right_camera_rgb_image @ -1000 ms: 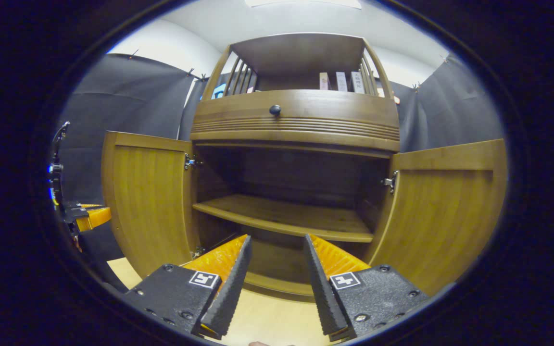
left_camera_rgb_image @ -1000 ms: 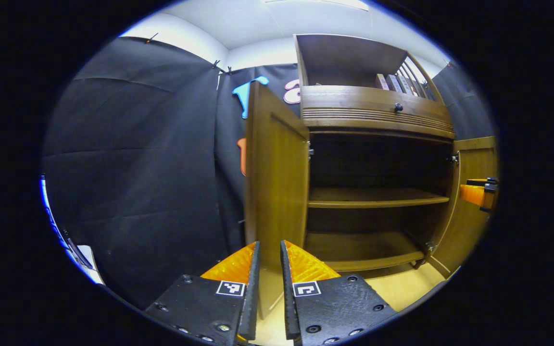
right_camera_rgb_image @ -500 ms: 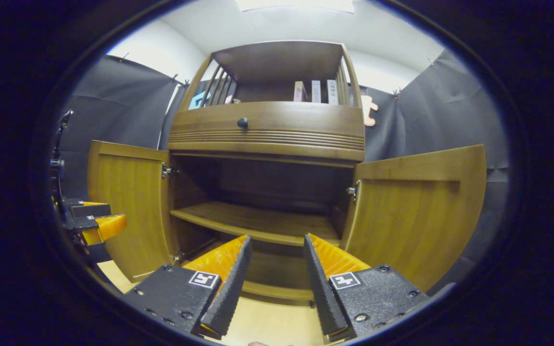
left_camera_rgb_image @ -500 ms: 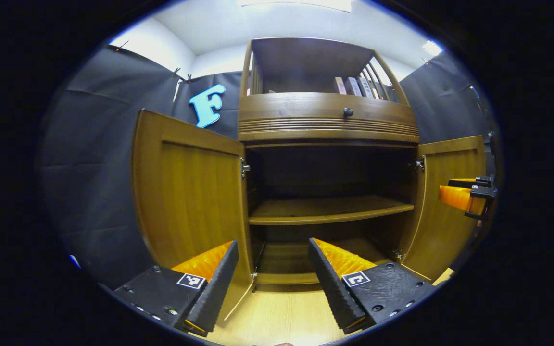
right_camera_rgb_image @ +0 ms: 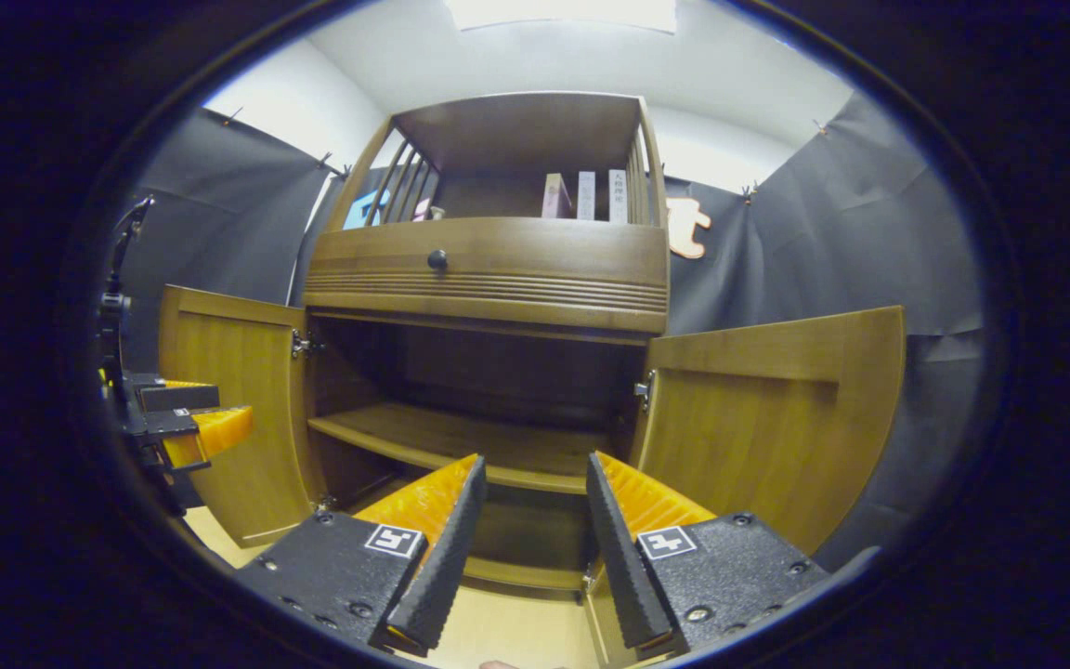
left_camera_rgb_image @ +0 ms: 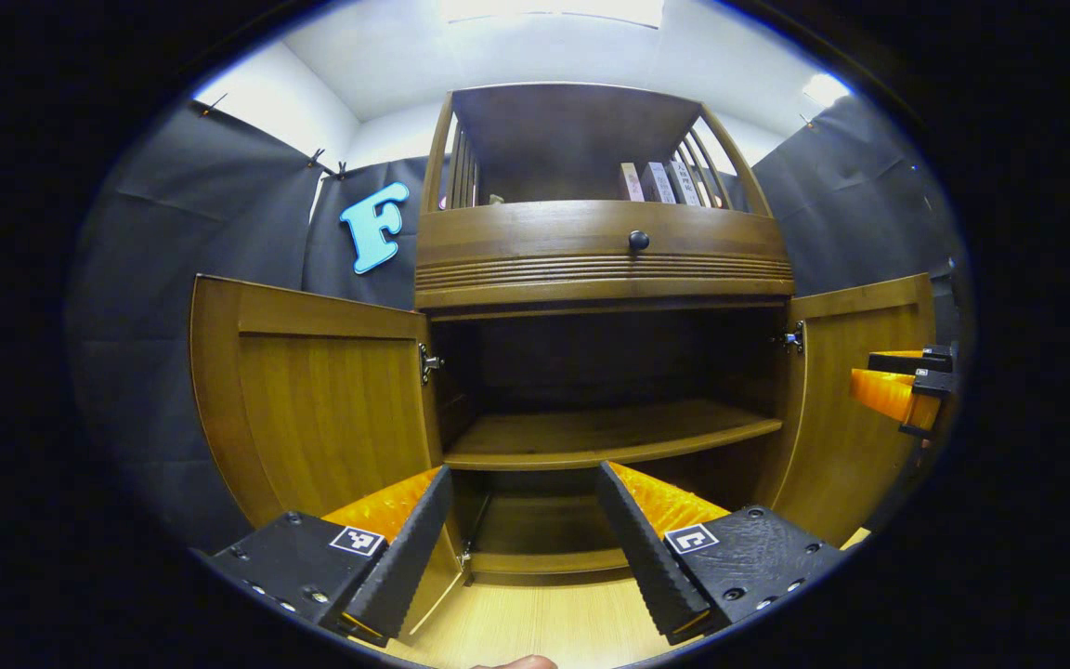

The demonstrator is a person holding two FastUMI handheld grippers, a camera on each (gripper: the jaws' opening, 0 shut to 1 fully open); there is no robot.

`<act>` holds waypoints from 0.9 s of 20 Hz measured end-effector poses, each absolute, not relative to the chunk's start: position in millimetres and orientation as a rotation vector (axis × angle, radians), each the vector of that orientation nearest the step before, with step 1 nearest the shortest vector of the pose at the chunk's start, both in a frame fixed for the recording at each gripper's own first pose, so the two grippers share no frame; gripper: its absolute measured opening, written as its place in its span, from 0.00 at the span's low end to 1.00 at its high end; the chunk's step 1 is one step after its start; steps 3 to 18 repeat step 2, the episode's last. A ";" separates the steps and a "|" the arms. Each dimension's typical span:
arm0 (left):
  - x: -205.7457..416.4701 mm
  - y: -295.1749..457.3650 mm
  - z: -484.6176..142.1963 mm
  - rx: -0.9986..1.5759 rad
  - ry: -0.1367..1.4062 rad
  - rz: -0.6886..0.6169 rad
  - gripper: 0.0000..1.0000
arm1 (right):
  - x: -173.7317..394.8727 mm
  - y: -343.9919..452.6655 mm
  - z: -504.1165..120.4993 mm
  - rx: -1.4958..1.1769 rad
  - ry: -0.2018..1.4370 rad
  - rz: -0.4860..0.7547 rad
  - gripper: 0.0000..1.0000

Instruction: Open the right door of the double-door shoe cabinet with the right hand, and open the left door with the left hand.

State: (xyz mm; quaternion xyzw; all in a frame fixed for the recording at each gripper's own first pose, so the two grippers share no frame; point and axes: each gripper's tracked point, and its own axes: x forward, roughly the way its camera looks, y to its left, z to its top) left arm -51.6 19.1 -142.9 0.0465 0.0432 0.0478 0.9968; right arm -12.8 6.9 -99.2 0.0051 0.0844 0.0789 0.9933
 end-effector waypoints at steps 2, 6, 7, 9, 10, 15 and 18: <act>-48.0 14.9 -139.7 0.104 0.083 0.088 0.85 | -11.4 3.5 -100.2 0.014 0.173 0.155 0.75; -48.0 14.9 -139.7 0.104 0.083 0.088 0.85 | -11.4 3.5 -100.2 0.014 0.173 0.155 0.75; -48.0 14.9 -139.7 0.104 0.083 0.088 0.85 | -11.4 3.5 -100.2 0.014 0.173 0.155 0.75; -48.0 14.9 -139.7 0.104 0.083 0.088 0.85 | -11.4 3.5 -100.2 0.014 0.173 0.155 0.75; -48.0 14.9 -139.7 0.104 0.083 0.088 0.85 | -11.4 3.5 -100.2 0.014 0.173 0.155 0.75; -48.0 14.9 -139.7 0.104 0.083 0.088 0.85 | -11.4 3.5 -100.2 0.014 0.173 0.155 0.75; -48.0 14.9 -139.7 0.104 0.083 0.088 0.85 | -11.4 3.5 -100.2 0.014 0.173 0.155 0.75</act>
